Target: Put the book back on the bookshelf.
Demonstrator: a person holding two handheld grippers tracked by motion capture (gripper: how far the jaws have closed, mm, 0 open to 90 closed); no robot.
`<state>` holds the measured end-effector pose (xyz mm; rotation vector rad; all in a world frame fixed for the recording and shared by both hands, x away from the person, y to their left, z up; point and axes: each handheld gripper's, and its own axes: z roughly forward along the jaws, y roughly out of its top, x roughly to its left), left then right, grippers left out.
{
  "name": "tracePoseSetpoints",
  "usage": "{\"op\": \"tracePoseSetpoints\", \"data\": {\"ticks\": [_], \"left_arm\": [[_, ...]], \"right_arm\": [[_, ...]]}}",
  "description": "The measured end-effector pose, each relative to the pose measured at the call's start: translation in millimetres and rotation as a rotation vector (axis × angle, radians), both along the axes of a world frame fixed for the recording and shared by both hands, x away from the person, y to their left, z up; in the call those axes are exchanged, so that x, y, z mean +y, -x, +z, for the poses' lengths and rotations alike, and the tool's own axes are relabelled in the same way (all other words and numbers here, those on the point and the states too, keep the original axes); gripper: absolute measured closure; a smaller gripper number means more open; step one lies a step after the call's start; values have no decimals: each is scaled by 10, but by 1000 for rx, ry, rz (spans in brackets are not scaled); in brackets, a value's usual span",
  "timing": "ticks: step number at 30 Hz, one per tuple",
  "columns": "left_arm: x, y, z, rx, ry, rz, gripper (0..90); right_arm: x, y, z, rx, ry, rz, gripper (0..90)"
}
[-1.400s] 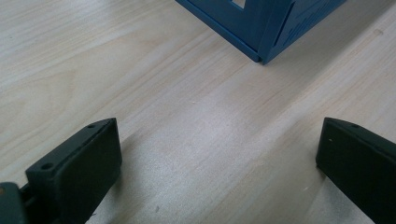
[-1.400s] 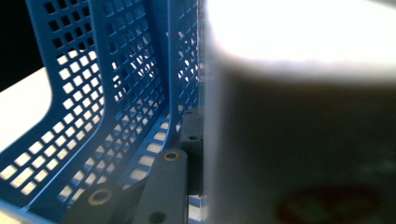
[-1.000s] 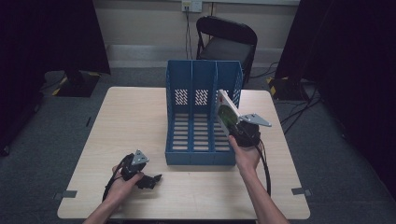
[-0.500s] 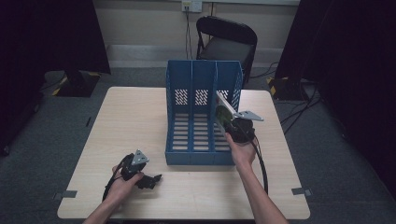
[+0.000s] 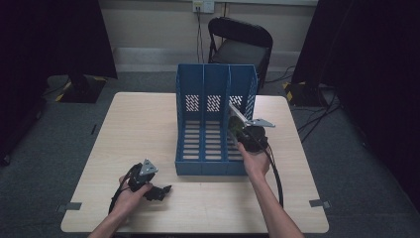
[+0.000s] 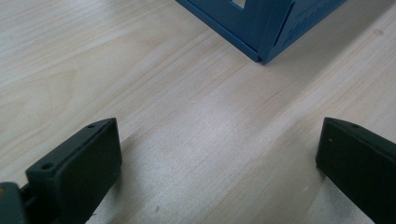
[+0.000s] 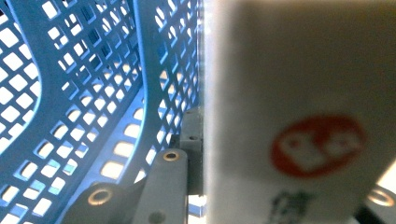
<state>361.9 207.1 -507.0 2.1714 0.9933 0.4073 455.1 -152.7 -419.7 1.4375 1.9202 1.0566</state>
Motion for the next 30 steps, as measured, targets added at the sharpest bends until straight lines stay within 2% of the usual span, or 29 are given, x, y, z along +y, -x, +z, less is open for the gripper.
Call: {"op": "tracePoseSetpoints", "data": {"ticks": [3, 8, 17, 21, 26, 28, 30], "left_arm": [[0, 0, 0, 0, 0, 0, 0], [-1, 0, 0, 0, 0, 0, 0], [-1, -1, 0, 0, 0, 0, 0], [-1, 0, 0, 0, 0, 0, 0], [-1, 0, 0, 1, 0, 0, 0], [-1, 0, 0, 0, 0, 0, 0], [-1, 0, 0, 0, 0, 0, 0]], "right_arm": [[7, -9, -11, 14, 19, 2, 762], [6, -8, 9, 11, 27, 6, 760], [-24, 67, -34, 6, 9, 8, 755], [-27, 95, -45, 5, 21, 12, 754], [-55, 166, -24, -21, 6, 19, 748], [-56, 186, -36, -17, 24, 24, 752], [-75, 203, -60, -14, 12, 17, 750]]}}
